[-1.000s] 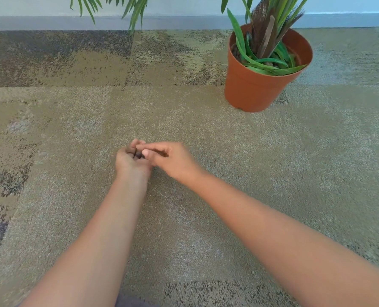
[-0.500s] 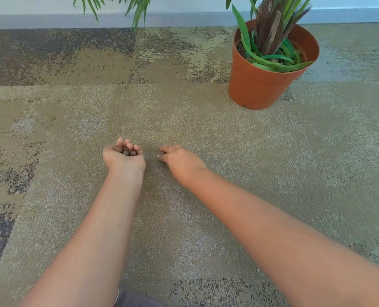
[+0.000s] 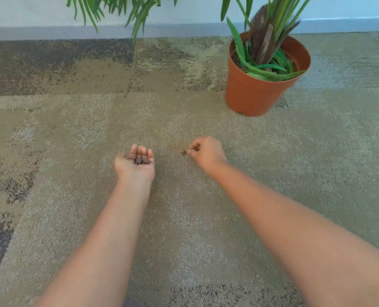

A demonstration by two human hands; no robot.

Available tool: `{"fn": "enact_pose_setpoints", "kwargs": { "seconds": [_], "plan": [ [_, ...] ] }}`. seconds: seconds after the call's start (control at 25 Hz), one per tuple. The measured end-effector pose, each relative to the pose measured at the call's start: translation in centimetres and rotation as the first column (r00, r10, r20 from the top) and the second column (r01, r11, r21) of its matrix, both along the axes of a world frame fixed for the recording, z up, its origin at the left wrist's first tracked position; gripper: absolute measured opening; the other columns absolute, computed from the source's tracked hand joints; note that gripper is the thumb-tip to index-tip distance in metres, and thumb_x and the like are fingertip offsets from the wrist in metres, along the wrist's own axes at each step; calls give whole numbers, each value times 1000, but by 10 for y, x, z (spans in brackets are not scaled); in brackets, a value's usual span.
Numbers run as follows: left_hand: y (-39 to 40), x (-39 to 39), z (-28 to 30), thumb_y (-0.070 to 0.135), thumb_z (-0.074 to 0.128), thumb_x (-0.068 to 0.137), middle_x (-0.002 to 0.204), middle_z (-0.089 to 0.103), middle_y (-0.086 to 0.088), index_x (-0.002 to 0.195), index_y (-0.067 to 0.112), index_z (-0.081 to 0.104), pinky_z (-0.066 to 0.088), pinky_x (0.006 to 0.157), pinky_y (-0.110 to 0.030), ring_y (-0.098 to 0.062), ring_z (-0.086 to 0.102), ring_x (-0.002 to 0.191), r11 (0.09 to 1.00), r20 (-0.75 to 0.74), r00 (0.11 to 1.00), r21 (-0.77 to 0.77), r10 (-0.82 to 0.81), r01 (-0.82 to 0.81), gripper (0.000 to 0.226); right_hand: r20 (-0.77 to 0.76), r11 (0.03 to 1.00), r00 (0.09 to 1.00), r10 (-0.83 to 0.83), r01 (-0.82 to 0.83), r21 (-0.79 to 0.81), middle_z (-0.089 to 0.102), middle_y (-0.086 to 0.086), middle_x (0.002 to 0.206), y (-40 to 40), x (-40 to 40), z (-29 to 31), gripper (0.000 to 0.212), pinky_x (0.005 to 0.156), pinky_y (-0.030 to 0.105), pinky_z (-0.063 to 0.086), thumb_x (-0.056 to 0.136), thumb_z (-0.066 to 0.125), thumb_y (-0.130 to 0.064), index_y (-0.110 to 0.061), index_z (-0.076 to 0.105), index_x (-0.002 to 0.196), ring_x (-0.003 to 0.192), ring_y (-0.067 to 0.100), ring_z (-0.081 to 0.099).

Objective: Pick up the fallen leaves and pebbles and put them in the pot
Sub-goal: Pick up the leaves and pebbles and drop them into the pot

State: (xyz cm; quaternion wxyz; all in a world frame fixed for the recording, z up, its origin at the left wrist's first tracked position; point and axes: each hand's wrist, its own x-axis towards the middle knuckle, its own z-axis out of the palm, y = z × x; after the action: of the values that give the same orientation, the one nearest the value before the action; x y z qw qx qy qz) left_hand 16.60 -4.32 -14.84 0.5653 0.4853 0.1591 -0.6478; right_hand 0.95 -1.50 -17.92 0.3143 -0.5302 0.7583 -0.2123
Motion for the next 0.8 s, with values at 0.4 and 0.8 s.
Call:
{"fn": "enact_pose_setpoints", "kwargs": {
  "seconds": [0.4, 0.8],
  "plan": [
    [11, 11, -8, 32, 34, 96, 76, 57, -3, 80, 7, 60, 51, 68, -23, -11, 55, 66, 999, 29, 999, -3, 41, -41, 40, -331, 971, 913, 238, -221, 88, 60, 11, 105, -17, 20, 11, 26, 69, 28, 48, 87, 47, 10, -5, 60, 106, 86, 22, 60],
    [36, -35, -17, 31, 32, 99, 80, 58, -9, 94, 1, 60, 52, 70, -28, -16, 57, 72, 968, 56, 967, -6, -250, 251, 42, -79, 988, 985, 150, -146, 51, 68, 6, 100, -30, 15, 17, 13, 82, 31, 52, 91, 56, -10, -10, 66, 99, 87, 18, 64]
  ]
}}
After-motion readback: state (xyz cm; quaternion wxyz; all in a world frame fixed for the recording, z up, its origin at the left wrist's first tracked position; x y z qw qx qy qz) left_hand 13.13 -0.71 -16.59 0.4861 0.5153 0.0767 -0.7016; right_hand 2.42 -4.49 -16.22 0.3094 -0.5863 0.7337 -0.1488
